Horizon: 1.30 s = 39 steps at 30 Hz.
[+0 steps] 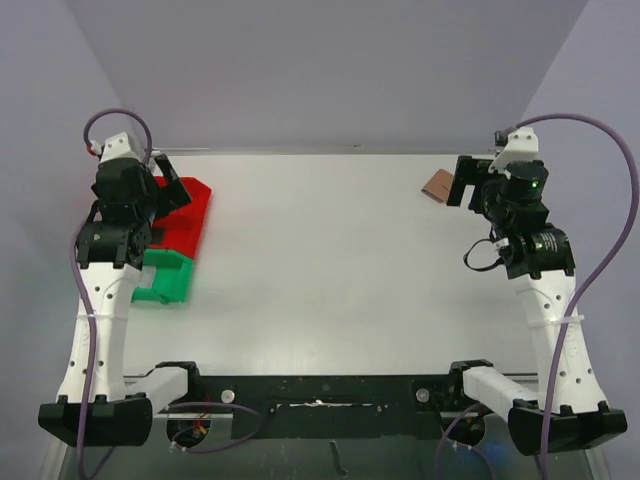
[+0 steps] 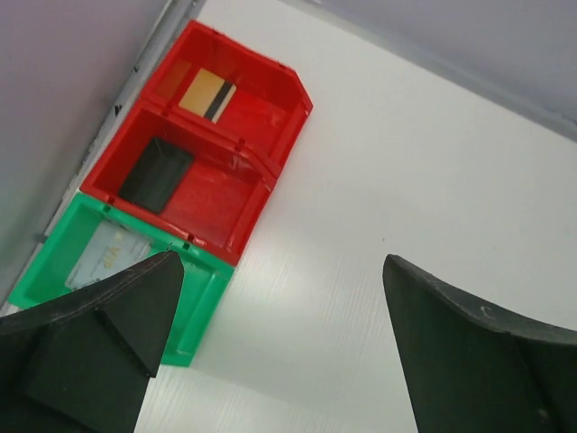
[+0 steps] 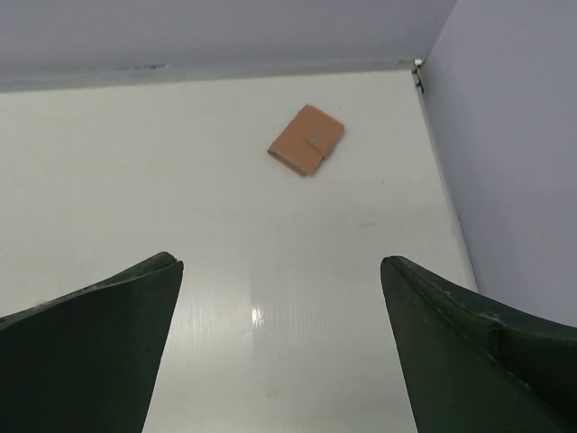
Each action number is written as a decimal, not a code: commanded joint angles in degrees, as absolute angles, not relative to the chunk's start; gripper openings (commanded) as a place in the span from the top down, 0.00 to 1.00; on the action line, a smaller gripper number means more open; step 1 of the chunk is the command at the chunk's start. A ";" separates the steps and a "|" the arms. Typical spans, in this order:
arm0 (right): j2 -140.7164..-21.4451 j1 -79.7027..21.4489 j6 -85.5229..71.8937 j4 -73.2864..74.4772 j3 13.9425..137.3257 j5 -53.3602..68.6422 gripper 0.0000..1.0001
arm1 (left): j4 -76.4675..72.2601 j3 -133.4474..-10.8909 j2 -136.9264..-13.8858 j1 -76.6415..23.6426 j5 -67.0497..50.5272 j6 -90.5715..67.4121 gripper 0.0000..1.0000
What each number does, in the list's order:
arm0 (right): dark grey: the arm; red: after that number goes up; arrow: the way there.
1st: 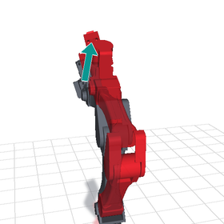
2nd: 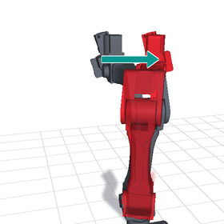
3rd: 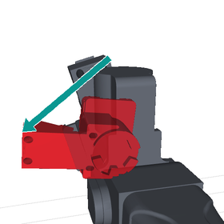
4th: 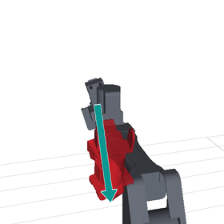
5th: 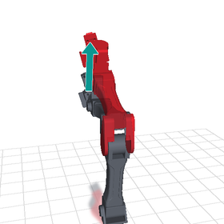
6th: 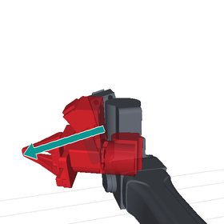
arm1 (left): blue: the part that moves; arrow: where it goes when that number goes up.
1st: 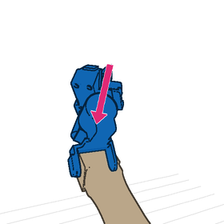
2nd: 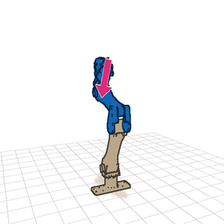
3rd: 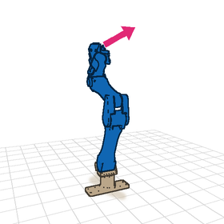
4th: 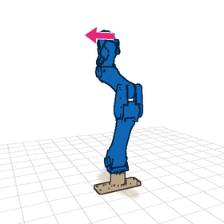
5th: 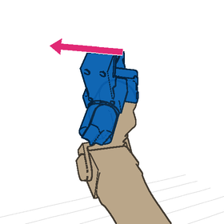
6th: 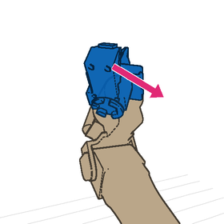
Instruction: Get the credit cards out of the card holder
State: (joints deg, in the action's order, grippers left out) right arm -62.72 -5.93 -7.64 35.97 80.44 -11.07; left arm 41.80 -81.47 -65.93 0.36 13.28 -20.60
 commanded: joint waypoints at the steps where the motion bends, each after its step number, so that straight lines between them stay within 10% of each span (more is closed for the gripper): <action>1: -55.28 -2.81 -12.13 31.56 71.10 -2.46 0.02 | 37.46 -73.98 -59.14 -2.58 15.47 -23.80 0.06; 14: -42.21 3.93 -26.19 21.99 43.12 13.44 0.02 | 30.68 -52.14 -50.74 -6.00 4.48 -33.39 0.04; 39: -45.93 5.53 -32.88 23.23 42.54 11.24 0.02 | 22.20 -55.28 -73.06 7.03 24.23 -54.24 0.31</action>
